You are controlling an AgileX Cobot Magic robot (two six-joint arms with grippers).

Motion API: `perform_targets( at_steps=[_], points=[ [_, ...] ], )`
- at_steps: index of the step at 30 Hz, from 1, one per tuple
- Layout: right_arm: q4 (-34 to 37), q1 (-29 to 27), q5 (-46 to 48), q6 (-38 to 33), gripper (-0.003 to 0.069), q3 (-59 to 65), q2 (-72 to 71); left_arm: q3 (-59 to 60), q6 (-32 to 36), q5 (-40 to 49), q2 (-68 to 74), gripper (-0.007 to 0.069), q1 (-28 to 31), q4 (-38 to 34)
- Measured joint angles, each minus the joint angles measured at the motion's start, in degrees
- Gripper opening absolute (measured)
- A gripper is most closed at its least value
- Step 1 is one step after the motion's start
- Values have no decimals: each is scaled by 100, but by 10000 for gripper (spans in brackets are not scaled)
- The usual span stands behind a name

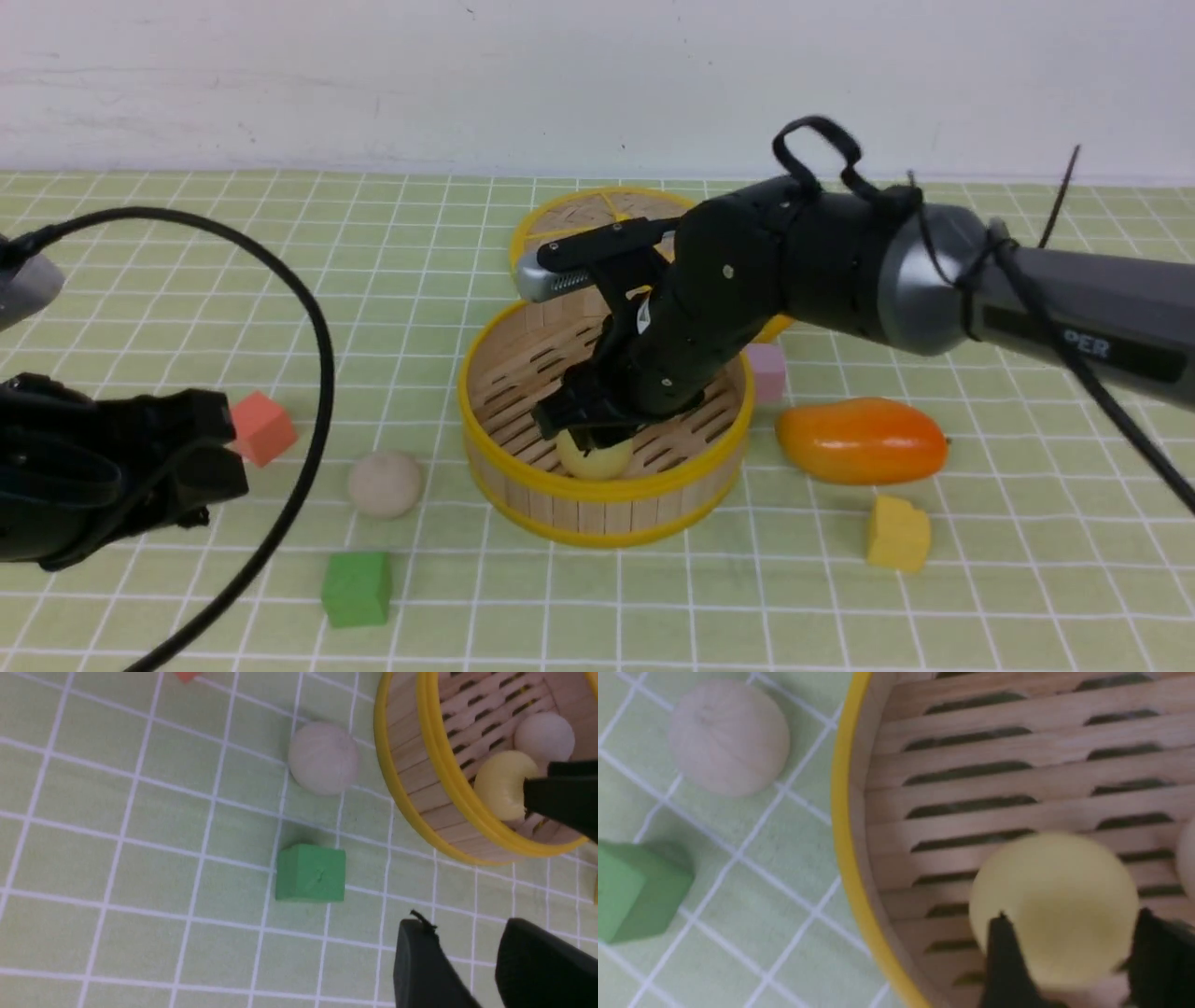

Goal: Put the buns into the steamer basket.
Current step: Use the right arm to put the steamed stuffed bun into the steamer, then use the left arm to grab a steamed stuffed bun

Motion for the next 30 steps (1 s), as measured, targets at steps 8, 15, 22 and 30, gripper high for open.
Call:
perform_targets(
  at_steps=[8,15,22,30],
  points=[
    [-104,0,713,0,469,-16,-1419,-1099,-126,702,1348,238,-19,314],
    [454,0,1741,0,464,-41,-2465,-2352,-802,1157,2848,238,-707,1300],
    [694,0,2083,0,463,305,-3110,-3193,-1934,1120,4103,238,-900,2395],
    [630,0,1733,0,463,1517,-3878,-3309,-2011,701,4725,238,-900,2200]
  ],
)
